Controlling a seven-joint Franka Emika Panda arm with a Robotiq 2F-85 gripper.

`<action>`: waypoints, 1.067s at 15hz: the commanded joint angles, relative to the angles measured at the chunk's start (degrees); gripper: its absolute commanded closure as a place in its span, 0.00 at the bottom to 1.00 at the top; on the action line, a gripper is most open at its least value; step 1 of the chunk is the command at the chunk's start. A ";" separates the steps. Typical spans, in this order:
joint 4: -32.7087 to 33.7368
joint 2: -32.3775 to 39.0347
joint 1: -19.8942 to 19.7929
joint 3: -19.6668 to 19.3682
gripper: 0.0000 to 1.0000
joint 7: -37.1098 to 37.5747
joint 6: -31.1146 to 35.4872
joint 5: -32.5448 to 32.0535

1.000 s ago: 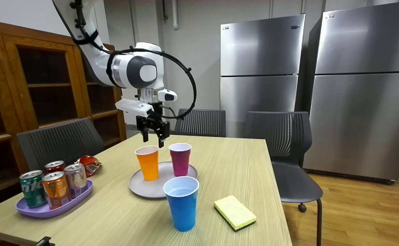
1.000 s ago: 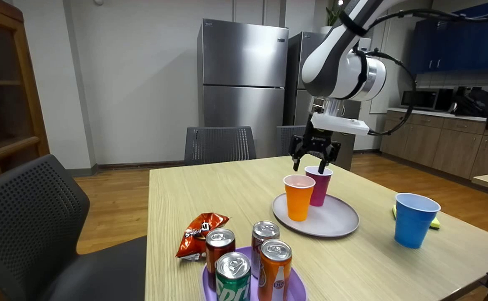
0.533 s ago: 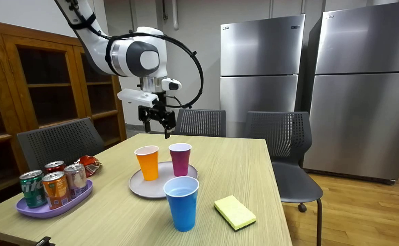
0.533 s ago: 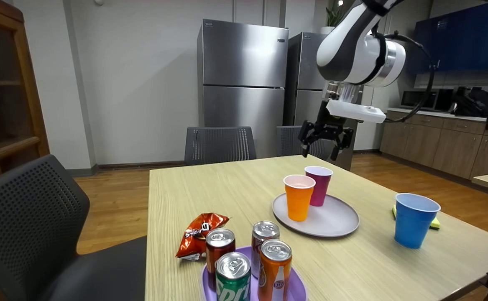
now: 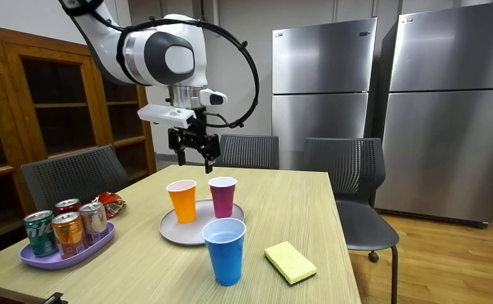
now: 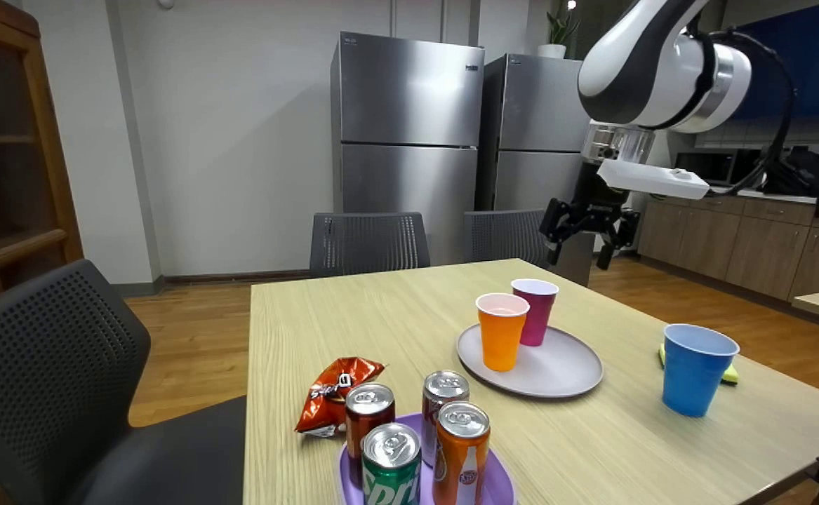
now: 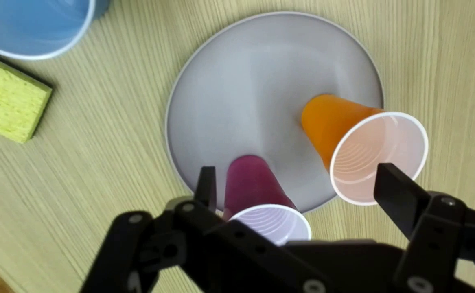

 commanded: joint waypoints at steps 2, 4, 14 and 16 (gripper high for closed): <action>-8.18 -7.73 -1.03 -1.25 0.00 2.42 0.08 -5.93; -10.66 -9.35 -1.69 -1.80 0.00 4.69 0.35 -9.40; -16.35 -10.89 -5.83 -2.45 0.00 12.83 -0.13 -17.78; -16.11 -10.06 -6.24 -2.59 0.00 13.73 -0.01 -18.12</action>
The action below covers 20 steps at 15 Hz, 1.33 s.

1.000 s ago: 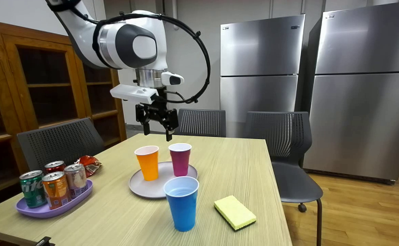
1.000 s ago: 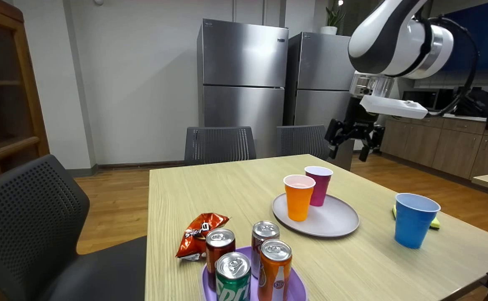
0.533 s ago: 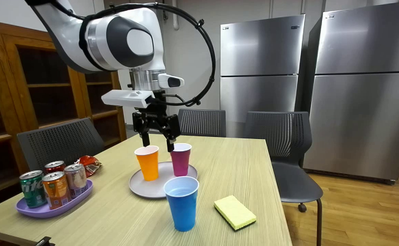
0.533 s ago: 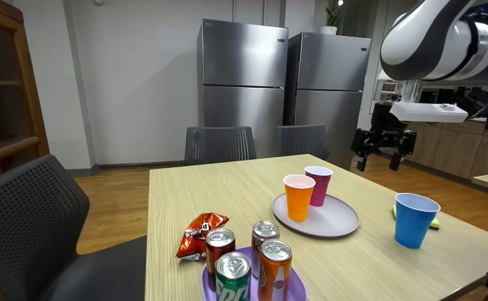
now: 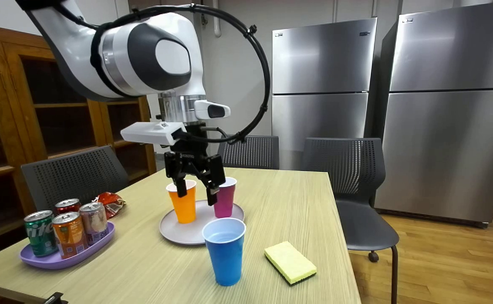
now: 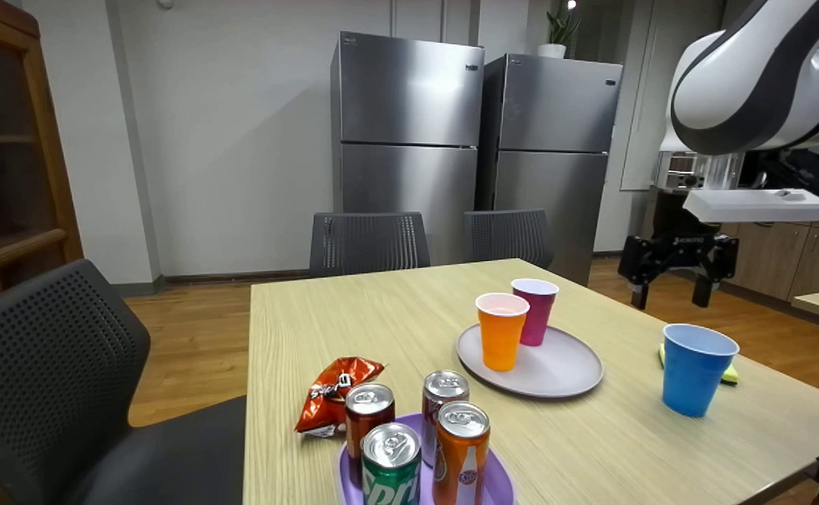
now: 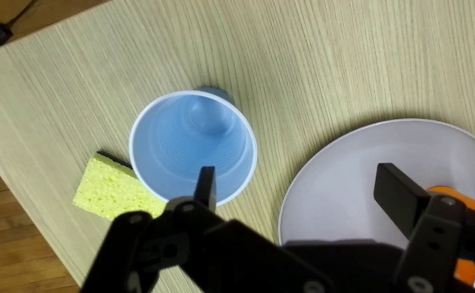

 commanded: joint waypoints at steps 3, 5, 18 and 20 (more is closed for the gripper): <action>0.08 0.89 -1.69 0.39 0.00 4.98 0.10 -3.26; 0.76 2.30 -1.73 0.50 0.00 6.53 0.19 -4.36; 9.33 15.61 1.04 -1.25 0.00 11.83 -1.54 -6.22; 10.53 17.37 1.85 -1.80 0.00 12.10 -1.79 -6.25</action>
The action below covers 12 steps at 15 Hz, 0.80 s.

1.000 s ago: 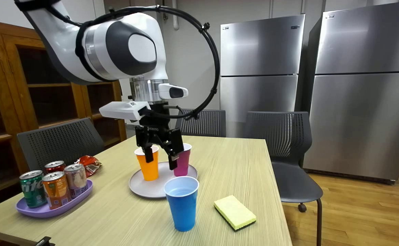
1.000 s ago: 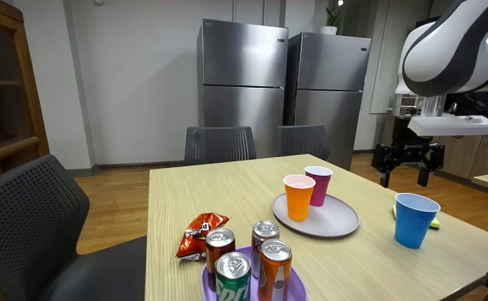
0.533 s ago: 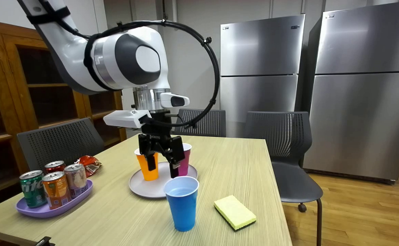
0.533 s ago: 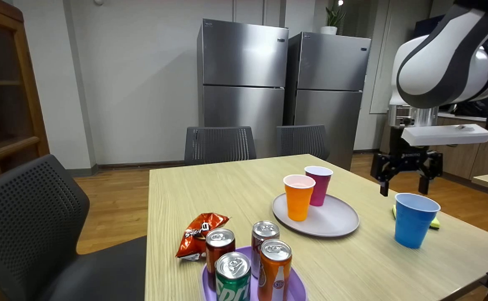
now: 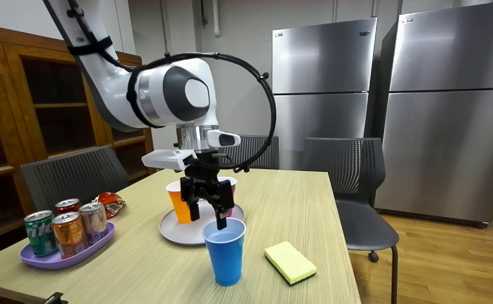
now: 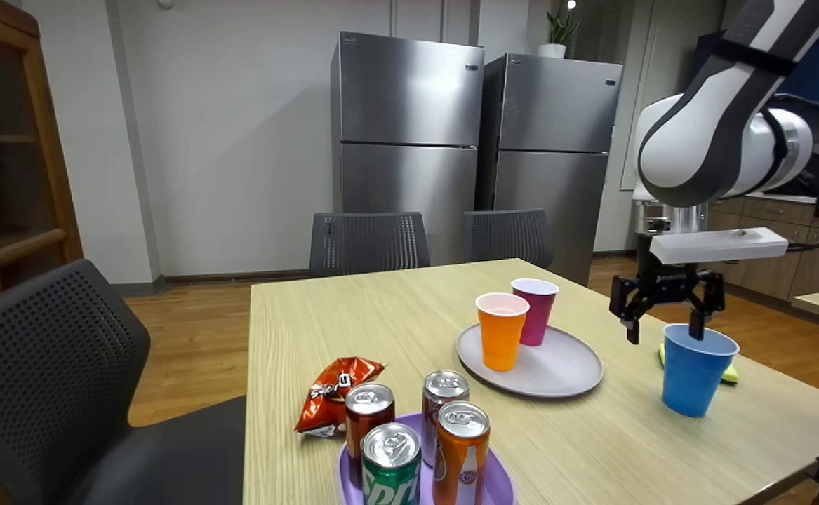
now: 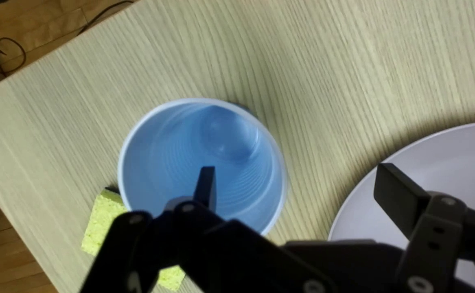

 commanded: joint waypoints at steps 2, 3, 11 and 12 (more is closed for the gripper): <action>4.22 4.51 2.68 -1.88 0.00 2.71 -1.92 -1.59; 4.57 4.98 3.09 -2.23 0.03 2.83 -1.97 -1.58; 5.17 5.70 5.27 -4.46 0.72 3.43 -2.03 -1.73; 4.98 5.53 5.44 -4.66 0.78 3.63 -2.00 -1.86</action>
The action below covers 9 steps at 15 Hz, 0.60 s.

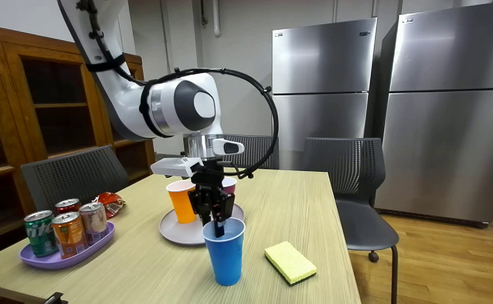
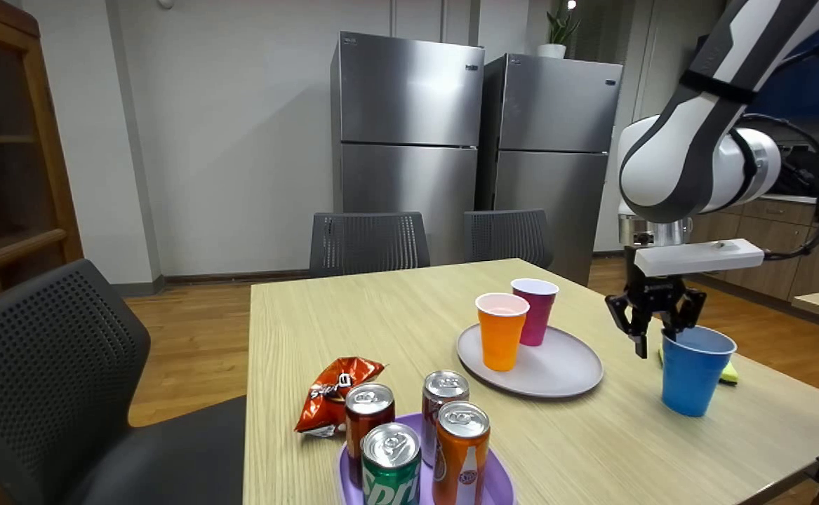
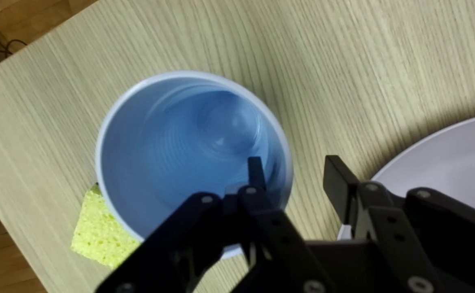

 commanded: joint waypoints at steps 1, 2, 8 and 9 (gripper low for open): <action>0.52 -0.50 1.60 -1.37 0.87 2.95 -1.84 -2.03; 0.34 -0.65 1.79 -1.59 0.94 3.22 -1.83 -2.16; -2.21 -3.56 2.82 -2.48 1.00 5.63 -1.45 -4.44; -3.05 -4.75 2.96 -2.45 1.00 5.91 -1.23 -4.80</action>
